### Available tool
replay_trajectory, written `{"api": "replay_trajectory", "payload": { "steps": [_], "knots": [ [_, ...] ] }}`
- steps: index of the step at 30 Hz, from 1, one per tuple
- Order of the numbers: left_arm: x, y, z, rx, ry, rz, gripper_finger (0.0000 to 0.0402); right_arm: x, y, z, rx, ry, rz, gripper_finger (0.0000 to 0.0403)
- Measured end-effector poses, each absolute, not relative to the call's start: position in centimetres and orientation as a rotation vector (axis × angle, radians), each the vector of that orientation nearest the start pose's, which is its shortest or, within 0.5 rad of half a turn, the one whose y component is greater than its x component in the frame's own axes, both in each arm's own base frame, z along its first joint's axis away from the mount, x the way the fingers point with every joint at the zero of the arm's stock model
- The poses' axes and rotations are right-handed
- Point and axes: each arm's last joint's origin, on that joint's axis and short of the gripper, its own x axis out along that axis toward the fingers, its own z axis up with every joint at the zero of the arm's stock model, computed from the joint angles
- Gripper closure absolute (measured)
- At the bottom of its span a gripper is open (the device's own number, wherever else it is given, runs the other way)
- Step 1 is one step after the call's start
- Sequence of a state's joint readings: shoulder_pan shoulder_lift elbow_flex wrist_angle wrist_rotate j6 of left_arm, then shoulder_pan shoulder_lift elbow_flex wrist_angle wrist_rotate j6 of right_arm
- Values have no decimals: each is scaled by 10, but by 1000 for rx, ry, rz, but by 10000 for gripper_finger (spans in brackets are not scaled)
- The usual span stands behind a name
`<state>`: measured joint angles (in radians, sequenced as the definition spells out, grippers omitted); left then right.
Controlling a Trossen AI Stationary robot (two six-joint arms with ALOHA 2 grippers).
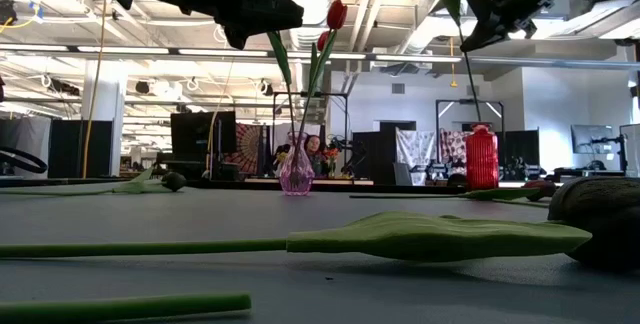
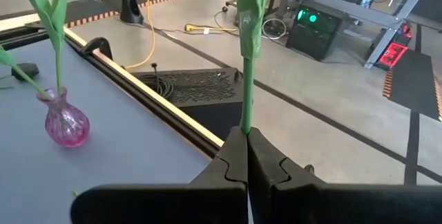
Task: Sort flowers into vase by color
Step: Put the middle red flower into the red vase, then put the top red flower into the red vase
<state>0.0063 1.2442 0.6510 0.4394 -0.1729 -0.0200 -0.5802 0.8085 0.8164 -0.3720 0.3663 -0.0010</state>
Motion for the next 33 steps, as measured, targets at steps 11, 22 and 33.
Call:
{"api": "replay_trajectory", "payload": {
  "steps": [11, 22, 33],
  "knots": [
    [267, 7, 250, -5, 163, 180, 299, 135, -111, 281, 75, 427, -980, 385],
    [267, 7, 250, -3, 172, 203, 299, 134, -110, 263, 113, 465, -987, 344],
    [266, 6, 243, -29, 241, 169, 299, 130, -107, 255, 133, 563, -984, 339]
  ]
}}
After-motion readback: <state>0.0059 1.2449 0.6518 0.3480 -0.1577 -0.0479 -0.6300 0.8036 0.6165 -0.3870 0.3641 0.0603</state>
